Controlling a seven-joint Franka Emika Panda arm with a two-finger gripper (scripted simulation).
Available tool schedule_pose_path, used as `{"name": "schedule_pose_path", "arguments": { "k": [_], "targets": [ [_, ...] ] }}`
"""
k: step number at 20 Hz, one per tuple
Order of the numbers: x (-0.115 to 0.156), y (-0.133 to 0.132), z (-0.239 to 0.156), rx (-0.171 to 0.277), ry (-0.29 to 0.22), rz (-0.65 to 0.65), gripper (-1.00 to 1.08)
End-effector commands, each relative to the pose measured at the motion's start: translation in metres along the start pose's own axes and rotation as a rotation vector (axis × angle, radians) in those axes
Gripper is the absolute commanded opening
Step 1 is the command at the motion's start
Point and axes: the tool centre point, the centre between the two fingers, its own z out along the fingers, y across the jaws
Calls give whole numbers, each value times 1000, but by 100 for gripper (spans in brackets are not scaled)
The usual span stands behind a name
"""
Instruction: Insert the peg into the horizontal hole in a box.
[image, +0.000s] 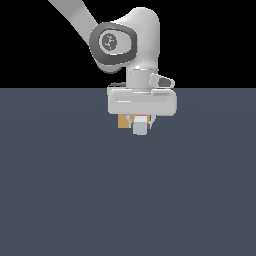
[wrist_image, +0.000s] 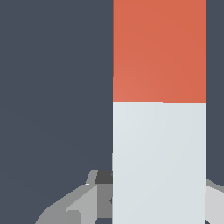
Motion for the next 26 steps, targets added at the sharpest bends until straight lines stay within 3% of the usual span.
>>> {"name": "schedule_pose_path", "arguments": {
  "k": [1, 9, 26],
  "targets": [
    [26, 3, -6, -2, 0, -51, -100],
    [72, 2, -14, -1, 2, -142, -100],
    [75, 1, -14, 0, 1, -150, -100]
  ]
}}
